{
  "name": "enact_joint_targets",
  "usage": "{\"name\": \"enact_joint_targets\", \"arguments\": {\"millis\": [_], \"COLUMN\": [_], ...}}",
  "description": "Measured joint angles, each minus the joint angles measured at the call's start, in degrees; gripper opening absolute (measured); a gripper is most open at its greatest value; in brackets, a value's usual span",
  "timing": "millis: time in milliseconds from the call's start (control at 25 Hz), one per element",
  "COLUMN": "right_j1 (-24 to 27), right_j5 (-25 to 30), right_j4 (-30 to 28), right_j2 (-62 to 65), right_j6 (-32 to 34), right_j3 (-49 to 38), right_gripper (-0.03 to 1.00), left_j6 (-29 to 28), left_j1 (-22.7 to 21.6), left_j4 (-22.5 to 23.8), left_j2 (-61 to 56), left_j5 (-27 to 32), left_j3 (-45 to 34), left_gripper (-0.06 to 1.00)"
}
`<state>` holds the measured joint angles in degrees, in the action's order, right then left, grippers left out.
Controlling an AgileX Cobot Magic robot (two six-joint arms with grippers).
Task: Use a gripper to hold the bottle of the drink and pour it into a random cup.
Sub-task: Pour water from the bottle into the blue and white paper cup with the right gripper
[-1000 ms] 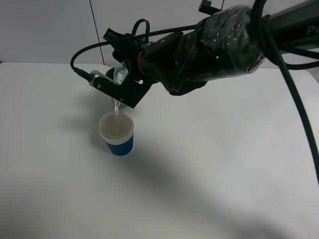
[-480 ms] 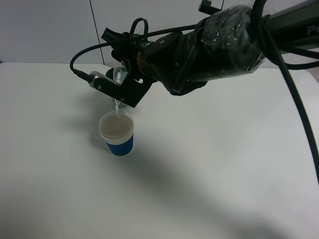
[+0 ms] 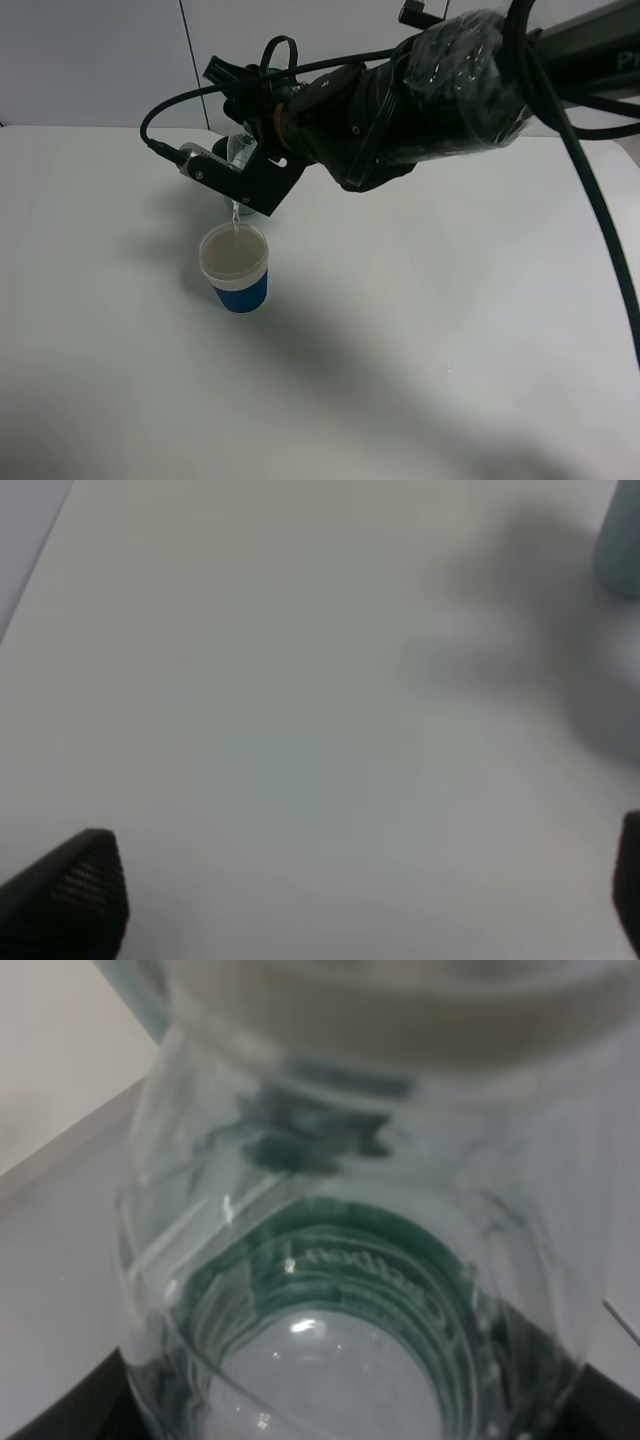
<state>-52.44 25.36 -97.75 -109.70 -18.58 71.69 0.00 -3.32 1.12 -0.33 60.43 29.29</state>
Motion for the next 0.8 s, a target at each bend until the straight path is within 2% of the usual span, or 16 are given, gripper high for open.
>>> {"name": "enact_joint_targets", "arguments": {"millis": [800], "right_j1": [-1.8], "right_j5": [0.3], "right_j4": [0.0], "right_j2": [0.0], "right_j6": [-2.2], "right_j3": [0.1], "right_gripper": [0.56], "left_j6": [0.0], "left_j1": [0.0], "left_j4": [-0.1], "left_j2": [0.0], "left_j5": [0.0], "left_j3": [0.0], "left_gripper": [0.98]}}
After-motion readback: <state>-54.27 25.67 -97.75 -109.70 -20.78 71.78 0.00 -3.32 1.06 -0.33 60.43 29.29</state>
